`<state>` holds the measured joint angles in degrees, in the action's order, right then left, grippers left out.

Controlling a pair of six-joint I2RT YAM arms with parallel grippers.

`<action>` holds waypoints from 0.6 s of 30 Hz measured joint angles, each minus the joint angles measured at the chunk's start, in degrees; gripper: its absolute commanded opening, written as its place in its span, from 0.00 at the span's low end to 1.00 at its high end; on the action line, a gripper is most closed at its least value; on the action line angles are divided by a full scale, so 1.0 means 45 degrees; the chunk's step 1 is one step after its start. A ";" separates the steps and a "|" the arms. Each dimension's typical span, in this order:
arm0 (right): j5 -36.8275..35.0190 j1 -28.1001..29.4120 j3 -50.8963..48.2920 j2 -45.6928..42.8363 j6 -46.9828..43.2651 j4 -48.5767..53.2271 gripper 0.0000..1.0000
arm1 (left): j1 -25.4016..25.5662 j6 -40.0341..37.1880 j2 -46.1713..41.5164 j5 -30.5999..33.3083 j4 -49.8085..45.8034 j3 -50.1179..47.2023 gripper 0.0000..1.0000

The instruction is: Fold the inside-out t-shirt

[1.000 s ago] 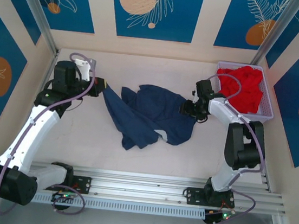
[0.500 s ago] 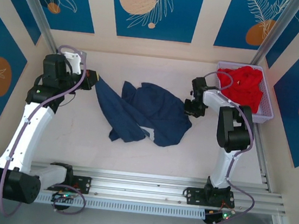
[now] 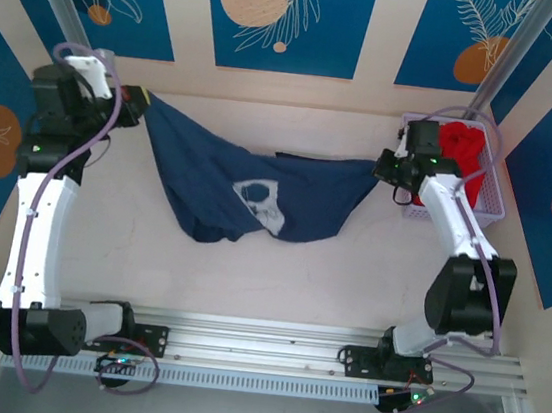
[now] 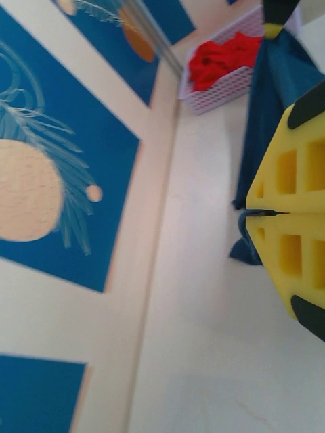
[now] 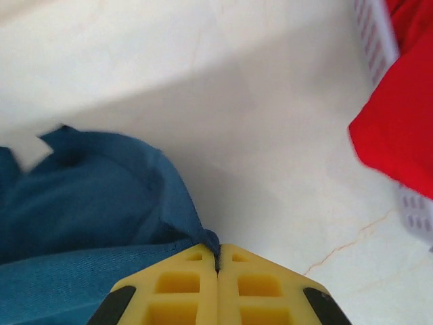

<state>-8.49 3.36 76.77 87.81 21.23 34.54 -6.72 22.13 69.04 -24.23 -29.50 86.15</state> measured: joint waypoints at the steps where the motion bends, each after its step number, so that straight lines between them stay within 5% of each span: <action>1: 0.0034 -0.0058 -0.0151 -0.0379 0.0083 -0.0160 0.00 | -0.0267 0.0102 0.0015 -0.0087 0.0034 0.0233 0.00; 14: 0.2069 0.0073 -0.1996 -0.1676 0.0675 -0.0918 0.00 | -0.0792 0.0636 0.0117 -0.0423 0.0272 -0.0928 0.00; 18: 0.2429 0.1122 -0.3308 -0.2574 0.1273 -0.1010 0.03 | -0.0792 0.0636 0.0083 -0.0418 0.0126 -0.2108 0.00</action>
<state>2.44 8.40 61.89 76.23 26.96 30.00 -10.28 24.99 69.41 -26.11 -28.93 76.66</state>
